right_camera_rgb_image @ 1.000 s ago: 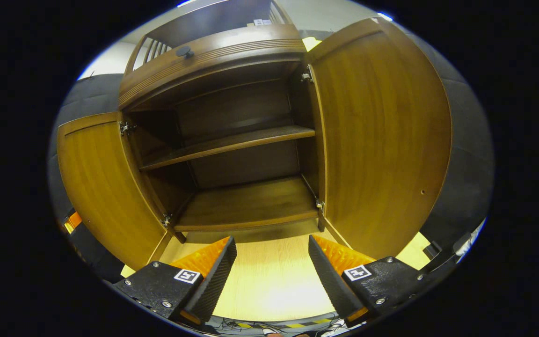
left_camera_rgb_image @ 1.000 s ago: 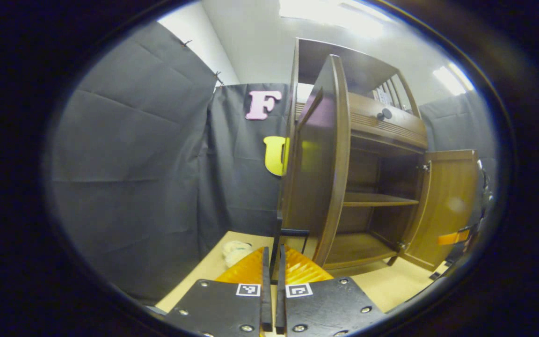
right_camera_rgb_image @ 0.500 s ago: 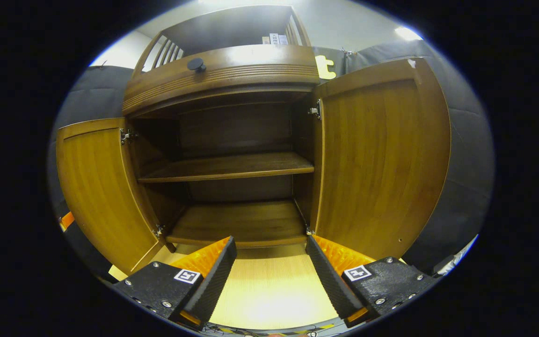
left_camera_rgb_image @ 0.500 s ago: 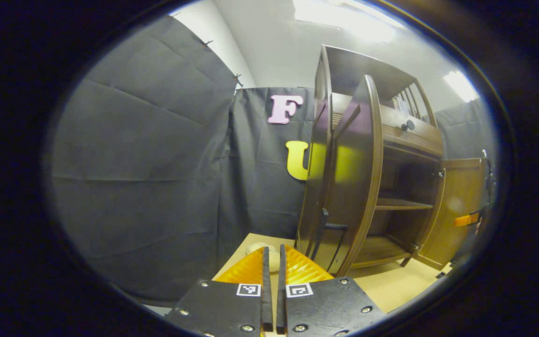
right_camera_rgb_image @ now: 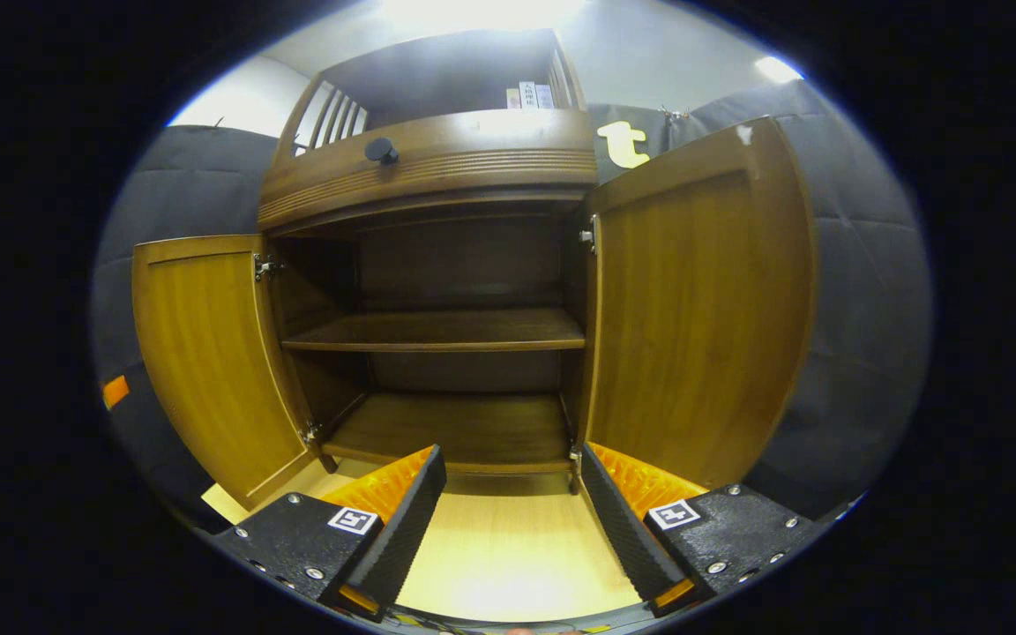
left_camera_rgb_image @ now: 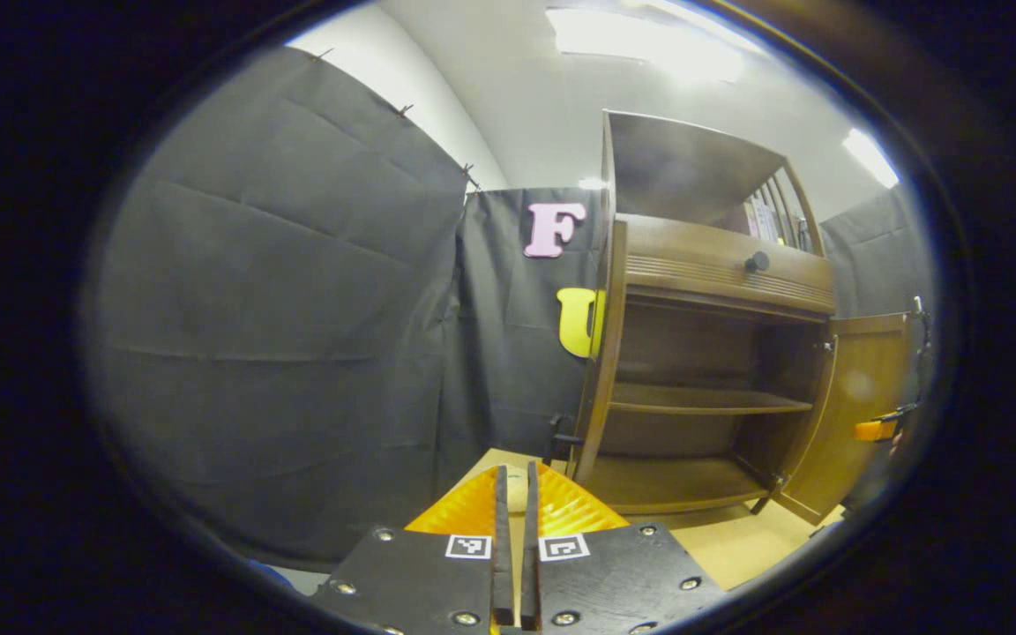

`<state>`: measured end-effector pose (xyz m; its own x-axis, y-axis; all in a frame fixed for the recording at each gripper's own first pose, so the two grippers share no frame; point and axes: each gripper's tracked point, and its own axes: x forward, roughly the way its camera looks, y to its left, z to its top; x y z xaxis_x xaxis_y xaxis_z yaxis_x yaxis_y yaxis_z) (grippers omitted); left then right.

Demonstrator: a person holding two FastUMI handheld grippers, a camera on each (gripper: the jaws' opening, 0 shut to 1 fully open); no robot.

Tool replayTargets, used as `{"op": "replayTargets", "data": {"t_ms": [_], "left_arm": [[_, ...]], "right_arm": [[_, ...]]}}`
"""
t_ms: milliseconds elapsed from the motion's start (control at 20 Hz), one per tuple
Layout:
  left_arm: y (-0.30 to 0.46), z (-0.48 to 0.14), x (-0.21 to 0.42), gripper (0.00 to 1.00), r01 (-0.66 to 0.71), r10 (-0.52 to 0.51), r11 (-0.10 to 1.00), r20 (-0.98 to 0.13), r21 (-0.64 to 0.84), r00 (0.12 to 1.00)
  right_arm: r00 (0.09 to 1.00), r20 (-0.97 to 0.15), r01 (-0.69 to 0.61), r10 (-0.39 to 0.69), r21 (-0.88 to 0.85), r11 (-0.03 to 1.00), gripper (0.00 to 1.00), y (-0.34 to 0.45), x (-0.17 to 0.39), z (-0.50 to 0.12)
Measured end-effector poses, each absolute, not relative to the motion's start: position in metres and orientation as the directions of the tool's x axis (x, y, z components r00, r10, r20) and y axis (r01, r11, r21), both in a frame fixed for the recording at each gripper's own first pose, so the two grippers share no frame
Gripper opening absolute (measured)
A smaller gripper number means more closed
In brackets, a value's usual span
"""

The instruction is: Open the right door of the double-door shoe cabinet with the right hand, and open the left door with the left hand.

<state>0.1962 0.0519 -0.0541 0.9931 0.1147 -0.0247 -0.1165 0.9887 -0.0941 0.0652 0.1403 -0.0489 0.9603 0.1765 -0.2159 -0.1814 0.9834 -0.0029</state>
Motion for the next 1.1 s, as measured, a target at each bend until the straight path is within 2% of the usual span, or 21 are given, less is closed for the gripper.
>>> {"op": "replayTargets", "data": {"t_ms": [50,100,150,250,300,350,400,450,600,650,700,1000,1100], "left_arm": [[0.036,-0.044,0.190,0.05,-0.116,0.115,0.989,-0.019,-0.095,0.993],[0.019,-0.035,0.186,0.05,-0.113,0.113,0.989,-0.010,-0.096,0.994],[0.003,-0.026,0.184,0.05,-0.110,0.110,0.989,-0.003,-0.098,0.994],[-0.028,-0.015,0.184,0.04,-0.098,0.099,0.990,0.009,-0.100,0.995],[-0.044,-0.006,0.184,0.10,-0.081,0.083,0.992,0.017,-0.097,0.996],[-0.059,-0.001,0.185,0.10,-0.068,0.070,0.994,0.025,-0.089,0.997],[-0.068,0.006,0.186,0.23,-0.070,0.073,0.994,0.032,-0.087,0.997],[-0.074,0.011,0.182,0.36,-0.085,0.089,0.992,0.034,-0.088,0.995],[-0.090,0.026,0.182,0.74,-0.114,0.119,0.986,0.040,-0.119,0.992],[-0.097,0.029,0.182,0.87,-0.108,0.113,0.987,0.036,-0.119,0.993],[-0.103,0.035,0.183,1.00,-0.100,0.104,0.989,0.036,-0.113,0.994],[-0.127,0.048,0.194,1.00,-0.070,0.068,0.994,-0.022,-0.085,0.997],[-0.130,0.055,0.193,1.00,-0.075,0.074,0.995,-0.012,-0.067,0.997]], "right_arm": [[0.961,-0.208,-0.191,0.185,-0.009,0.982,0.95,0.132,0.058,-0.045],[0.962,-0.197,-0.197,0.191,-0.014,0.980,0.92,0.125,0.053,-0.042],[0.962,-0.190,-0.203,0.196,-0.019,0.979,0.95,0.117,0.047,-0.038],[0.965,-0.167,-0.207,0.202,-0.016,0.978,0.95,0.101,0.038,-0.026],[0.967,-0.152,-0.208,0.204,-0.006,0.978,0.99,0.093,0.035,-0.021],[0.968,-0.138,-0.212,0.211,0.006,0.977,0.95,0.087,0.033,-0.014],[0.969,-0.124,-0.215,0.215,0.015,0.977,0.92,0.082,0.032,-0.007],[0.970,-0.107,-0.216,0.218,0.023,0.976,0.96,0.074,0.031,0.001],[0.972,-0.045,-0.228,0.229,0.022,0.973,0.95,0.058,0.029,0.027],[0.972,-0.035,-0.231,0.232,0.016,0.973,0.91,0.053,0.028,0.033],[0.971,-0.027,-0.236,0.236,0.015,0.972,0.92,0.050,0.026,0.039],[0.971,0.005,-0.238,0.237,0.029,0.971,0.91,0.035,0.029,0.064],[0.971,0.004,-0.237,0.237,0.035,0.971,0.92,0.035,0.031,0.065]]}}
